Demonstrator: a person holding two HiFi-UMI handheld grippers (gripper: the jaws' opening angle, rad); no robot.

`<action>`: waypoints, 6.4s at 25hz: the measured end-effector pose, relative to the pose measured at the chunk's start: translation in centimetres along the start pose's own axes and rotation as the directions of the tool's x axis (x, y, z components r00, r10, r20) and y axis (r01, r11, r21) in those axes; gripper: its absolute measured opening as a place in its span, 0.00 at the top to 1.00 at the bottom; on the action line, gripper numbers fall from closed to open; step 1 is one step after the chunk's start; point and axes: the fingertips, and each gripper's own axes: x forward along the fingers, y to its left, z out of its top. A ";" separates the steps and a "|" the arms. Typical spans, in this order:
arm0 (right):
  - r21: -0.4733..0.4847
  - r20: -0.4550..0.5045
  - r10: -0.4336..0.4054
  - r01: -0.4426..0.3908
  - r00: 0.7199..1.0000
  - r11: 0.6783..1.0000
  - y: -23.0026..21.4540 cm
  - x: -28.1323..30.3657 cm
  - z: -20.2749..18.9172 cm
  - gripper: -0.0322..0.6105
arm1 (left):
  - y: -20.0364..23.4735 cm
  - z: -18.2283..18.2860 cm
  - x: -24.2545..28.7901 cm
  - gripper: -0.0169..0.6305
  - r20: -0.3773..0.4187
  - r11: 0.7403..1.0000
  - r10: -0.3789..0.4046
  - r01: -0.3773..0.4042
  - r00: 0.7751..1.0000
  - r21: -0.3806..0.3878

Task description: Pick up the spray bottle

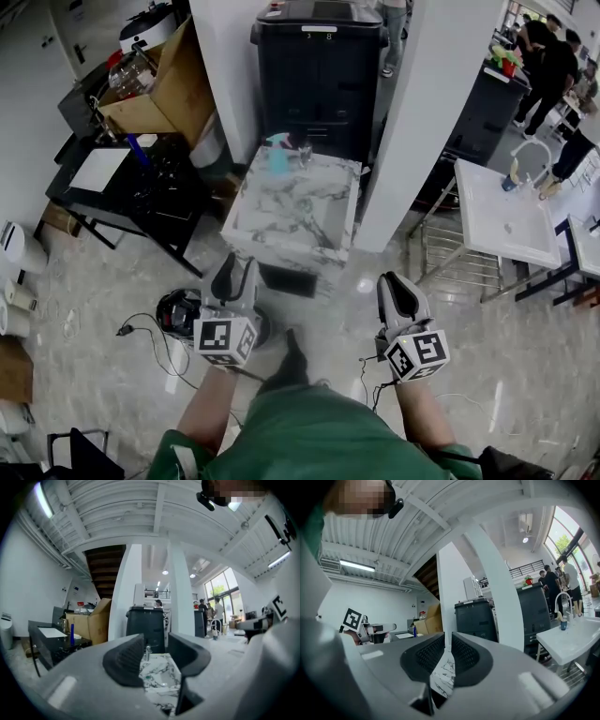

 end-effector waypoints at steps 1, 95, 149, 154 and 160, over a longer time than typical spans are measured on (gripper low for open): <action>-0.001 -0.005 -0.008 0.008 1.000 1.000 -0.5 0.8 0.0 0.88 | 0.5 -0.3 1.1 0.72 -0.003 1.000 -0.002 0.002 1.000 -0.005; 0.031 -0.297 -0.159 0.177 0.941 0.984 -25.2 40.9 -6.0 0.88 | 21.0 -26.6 58.7 0.60 -0.339 0.995 0.095 -0.101 0.936 0.000; 0.000 -0.103 -0.127 0.128 0.987 0.992 -22.5 35.9 1.8 0.88 | 11.8 -4.9 48.0 0.73 -0.099 0.998 -0.057 0.053 0.993 -0.037; -0.002 -0.069 -0.134 0.135 0.989 0.991 -22.3 35.3 3.2 0.88 | 9.9 -2.5 46.9 0.74 -0.081 0.994 -0.101 0.097 0.992 -0.043; 0.006 -0.034 -0.138 0.139 0.990 0.990 -22.6 35.0 4.3 0.88 | 7.4 -0.1 46.0 0.74 -0.064 0.984 -0.176 0.174 0.982 -0.031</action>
